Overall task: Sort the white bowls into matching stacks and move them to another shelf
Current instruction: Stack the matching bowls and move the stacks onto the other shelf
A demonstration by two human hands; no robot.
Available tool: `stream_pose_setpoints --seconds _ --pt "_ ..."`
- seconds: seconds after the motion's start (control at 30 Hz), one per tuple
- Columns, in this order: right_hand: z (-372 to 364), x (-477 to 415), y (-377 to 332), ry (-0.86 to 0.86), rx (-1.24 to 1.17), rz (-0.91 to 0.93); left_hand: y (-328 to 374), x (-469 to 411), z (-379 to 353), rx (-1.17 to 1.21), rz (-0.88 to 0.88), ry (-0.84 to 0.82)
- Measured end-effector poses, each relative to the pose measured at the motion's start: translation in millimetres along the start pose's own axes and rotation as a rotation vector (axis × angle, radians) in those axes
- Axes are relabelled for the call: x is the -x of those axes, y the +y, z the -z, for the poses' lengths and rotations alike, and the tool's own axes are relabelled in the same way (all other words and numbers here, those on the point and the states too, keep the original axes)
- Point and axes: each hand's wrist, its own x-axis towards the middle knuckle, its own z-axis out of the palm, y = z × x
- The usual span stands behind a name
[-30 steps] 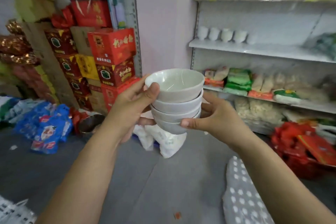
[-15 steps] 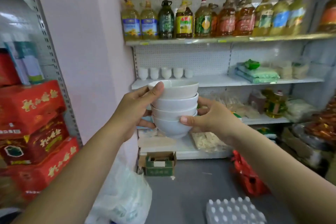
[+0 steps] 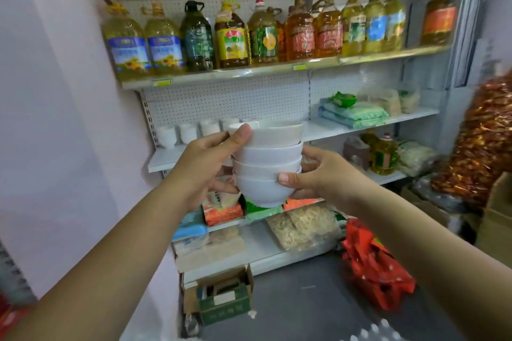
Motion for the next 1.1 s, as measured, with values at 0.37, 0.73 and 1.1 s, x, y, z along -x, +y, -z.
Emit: stream_pose_setpoints --seconds 0.37,0.73,1.1 --pt "73.2 -184.8 63.0 -0.012 0.032 -0.011 -53.3 -195.3 -5.5 0.058 -0.012 0.041" --pt "128.0 -356.5 122.9 -0.070 0.021 -0.039 -113.4 -378.1 4.5 0.136 0.031 0.091" --pt "110.3 -512.5 217.7 -0.027 0.015 -0.075 -199.4 -536.7 76.0 0.120 0.084 0.054"
